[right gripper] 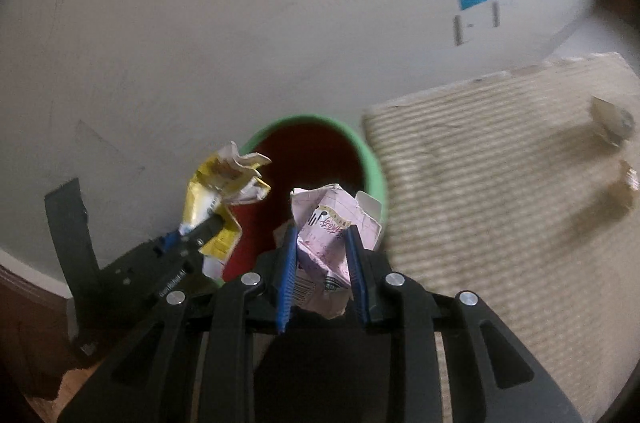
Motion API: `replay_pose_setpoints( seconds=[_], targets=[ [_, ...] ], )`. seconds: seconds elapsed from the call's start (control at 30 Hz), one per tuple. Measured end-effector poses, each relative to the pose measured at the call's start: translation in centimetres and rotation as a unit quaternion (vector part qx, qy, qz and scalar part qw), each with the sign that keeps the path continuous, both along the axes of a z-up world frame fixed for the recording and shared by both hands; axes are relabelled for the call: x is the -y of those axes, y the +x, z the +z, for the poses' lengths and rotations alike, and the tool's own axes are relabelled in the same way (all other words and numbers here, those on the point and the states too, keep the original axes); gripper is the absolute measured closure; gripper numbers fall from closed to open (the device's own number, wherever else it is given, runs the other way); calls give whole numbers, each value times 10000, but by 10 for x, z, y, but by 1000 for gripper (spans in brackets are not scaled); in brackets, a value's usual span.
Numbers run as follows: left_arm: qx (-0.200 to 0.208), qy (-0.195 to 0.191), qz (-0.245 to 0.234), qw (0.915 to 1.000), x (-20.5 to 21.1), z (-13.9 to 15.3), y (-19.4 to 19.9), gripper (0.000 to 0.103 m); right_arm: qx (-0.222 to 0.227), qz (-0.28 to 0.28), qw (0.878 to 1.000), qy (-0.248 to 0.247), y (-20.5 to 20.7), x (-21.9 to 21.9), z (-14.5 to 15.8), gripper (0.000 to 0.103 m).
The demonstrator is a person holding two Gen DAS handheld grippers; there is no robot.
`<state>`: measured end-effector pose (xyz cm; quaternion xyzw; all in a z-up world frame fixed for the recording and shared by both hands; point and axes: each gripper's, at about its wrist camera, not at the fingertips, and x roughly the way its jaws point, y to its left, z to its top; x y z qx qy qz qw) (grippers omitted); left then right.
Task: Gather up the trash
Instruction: 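Carry both cartons over the bucket and open both grippers, then grasp the yellow-black snack wrapper with the right gripper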
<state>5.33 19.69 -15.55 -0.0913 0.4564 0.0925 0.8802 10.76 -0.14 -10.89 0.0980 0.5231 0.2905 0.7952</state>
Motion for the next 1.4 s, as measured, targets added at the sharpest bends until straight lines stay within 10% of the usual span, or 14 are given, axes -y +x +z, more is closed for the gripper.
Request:
replay_pose_setpoints(
  seconds=[0.37, 0.5, 0.77, 1.03, 1.27, 1.4],
  targets=[
    [-125, -179, 382, 9990, -23, -14, -1, 60, 37, -54, 9998, 184, 19, -17, -5, 59],
    [-109, -133, 302, 9994, -17, -14, 1, 55, 160, -892, 9957, -206, 29, 46, -13, 59],
    [-105, -150, 120, 9998, 5, -14, 14, 48, -154, -2966, 9503, -937, 57, 218, -42, 51],
    [-152, 22, -447, 9989, 59, -9, 22, 45, -879, -3171, 9431, -482, 91, 259, -79, 50],
    [14, 234, -1014, 9946, 116, 4, 38, 43, -774, -3020, 9501, -120, 89, 268, -77, 84],
    [103, 235, -1406, 9897, 158, 10, 58, 40, -523, -2843, 9573, -4, 61, 276, -60, 84]
  ],
)
